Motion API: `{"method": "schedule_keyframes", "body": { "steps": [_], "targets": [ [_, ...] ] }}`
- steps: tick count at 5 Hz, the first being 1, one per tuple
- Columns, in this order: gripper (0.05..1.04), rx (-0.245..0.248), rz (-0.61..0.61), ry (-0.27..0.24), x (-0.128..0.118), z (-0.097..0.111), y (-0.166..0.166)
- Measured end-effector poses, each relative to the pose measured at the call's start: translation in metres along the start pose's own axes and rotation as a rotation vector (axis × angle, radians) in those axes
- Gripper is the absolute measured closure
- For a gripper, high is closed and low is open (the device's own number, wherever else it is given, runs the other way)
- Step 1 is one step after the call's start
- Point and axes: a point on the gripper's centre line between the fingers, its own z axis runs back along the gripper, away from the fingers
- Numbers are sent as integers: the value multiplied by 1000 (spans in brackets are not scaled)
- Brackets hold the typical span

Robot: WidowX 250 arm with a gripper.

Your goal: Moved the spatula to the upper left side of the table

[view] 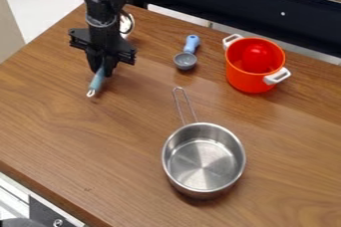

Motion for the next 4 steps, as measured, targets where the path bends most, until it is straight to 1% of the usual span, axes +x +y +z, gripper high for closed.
{"method": "schedule_keyframes", "body": {
  "steps": [1, 2, 3, 4],
  "targets": [
    [604, 1, -11, 22, -1, 2, 0],
    [297, -5, -18, 38, -3, 2, 0],
    [105, -54, -17, 70, -9, 5, -5],
    [90, -70, -10, 11, 0, 25, -4]
  ]
}}
